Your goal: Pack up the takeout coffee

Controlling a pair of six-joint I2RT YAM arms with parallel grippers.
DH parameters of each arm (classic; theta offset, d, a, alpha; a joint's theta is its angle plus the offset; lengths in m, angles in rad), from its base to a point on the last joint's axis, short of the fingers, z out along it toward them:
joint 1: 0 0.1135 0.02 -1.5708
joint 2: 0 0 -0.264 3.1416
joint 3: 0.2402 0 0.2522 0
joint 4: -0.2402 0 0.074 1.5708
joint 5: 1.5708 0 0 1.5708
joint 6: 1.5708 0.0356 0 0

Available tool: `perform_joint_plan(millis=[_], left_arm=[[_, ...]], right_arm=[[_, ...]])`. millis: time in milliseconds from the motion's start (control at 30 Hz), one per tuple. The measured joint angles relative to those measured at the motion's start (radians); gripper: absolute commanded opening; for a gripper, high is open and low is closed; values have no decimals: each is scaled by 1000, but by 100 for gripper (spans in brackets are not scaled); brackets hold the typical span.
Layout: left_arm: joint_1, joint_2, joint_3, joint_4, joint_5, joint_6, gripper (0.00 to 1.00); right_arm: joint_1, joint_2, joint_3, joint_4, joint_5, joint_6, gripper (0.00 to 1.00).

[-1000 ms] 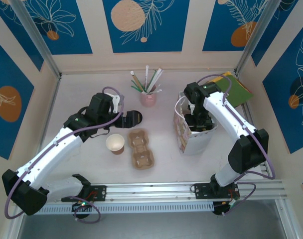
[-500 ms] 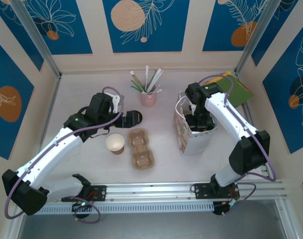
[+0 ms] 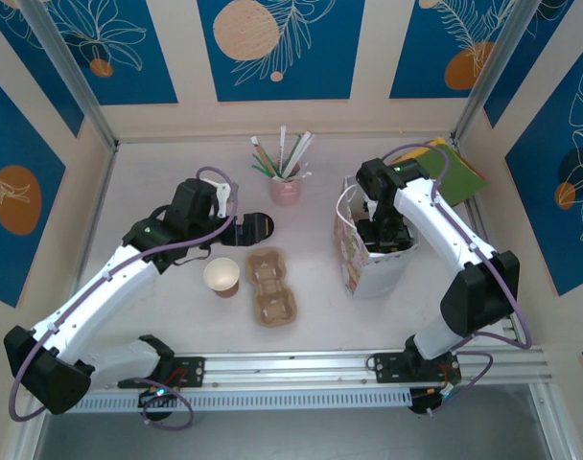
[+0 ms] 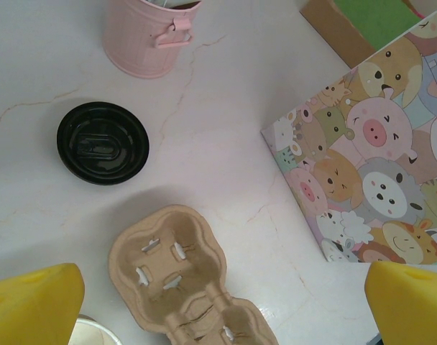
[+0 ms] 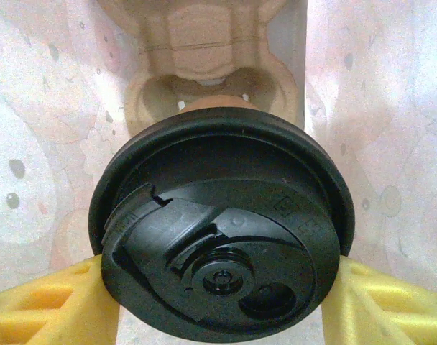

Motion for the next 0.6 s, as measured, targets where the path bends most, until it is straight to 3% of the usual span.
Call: perform_joint_plan(millis=[600], left_arm=[[0,14,0,1,0,0,100]], right_arm=[[0,3,0,3,0,0,64]])
